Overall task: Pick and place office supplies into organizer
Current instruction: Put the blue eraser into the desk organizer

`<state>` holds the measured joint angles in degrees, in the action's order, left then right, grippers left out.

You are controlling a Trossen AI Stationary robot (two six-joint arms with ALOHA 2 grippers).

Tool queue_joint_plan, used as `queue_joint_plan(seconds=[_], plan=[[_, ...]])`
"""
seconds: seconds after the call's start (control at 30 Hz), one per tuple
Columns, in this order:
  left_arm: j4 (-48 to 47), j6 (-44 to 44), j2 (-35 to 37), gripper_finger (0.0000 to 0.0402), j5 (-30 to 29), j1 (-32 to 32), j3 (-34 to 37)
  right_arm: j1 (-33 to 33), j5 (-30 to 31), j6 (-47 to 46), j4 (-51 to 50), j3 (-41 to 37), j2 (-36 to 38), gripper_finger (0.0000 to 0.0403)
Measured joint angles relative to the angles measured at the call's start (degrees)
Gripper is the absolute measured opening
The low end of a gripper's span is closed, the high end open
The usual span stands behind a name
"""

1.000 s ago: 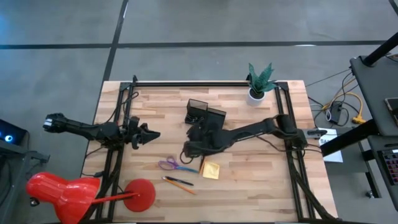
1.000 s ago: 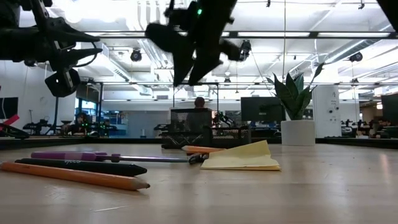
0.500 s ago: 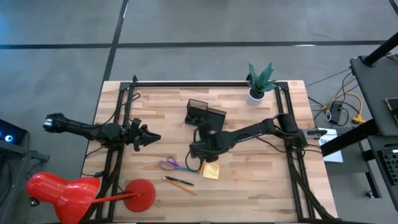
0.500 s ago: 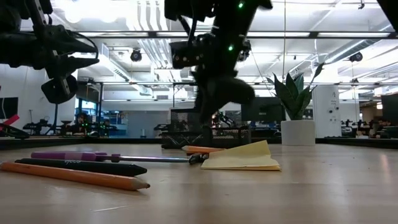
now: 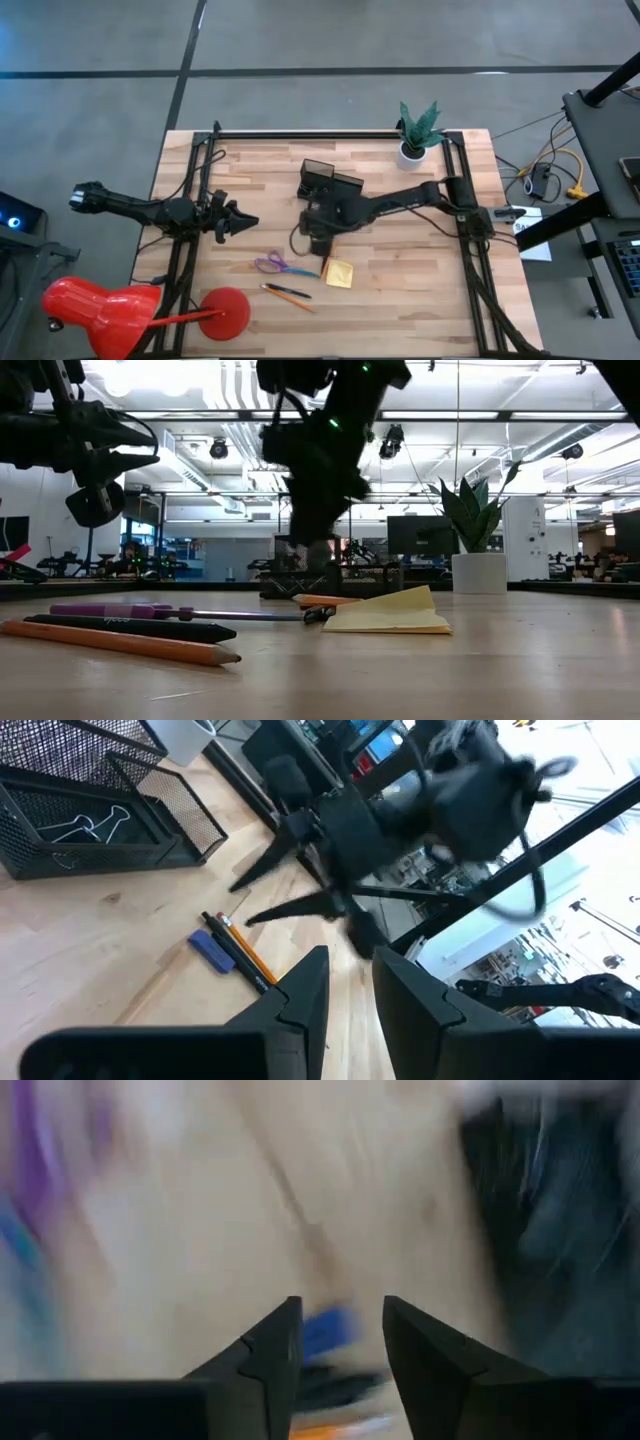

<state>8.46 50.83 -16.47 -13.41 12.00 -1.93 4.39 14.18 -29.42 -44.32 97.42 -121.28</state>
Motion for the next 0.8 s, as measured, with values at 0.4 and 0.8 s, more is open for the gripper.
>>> queue_joint_plan(seconds=[0.4, 0.8], plan=[[0.0, 3.8, -0.5, 0.0066, -0.7, 0.0, 0.0, -1.8, -14.7, -49.1, 0.9, 0.7, -3.7, 0.0125], [0.1, 4.5, -0.3, 0.0066, -0.7, 0.0, 0.0, 0.3, -2.0, -57.7, -16.8, 8.1, -5.7, 0.0111]])
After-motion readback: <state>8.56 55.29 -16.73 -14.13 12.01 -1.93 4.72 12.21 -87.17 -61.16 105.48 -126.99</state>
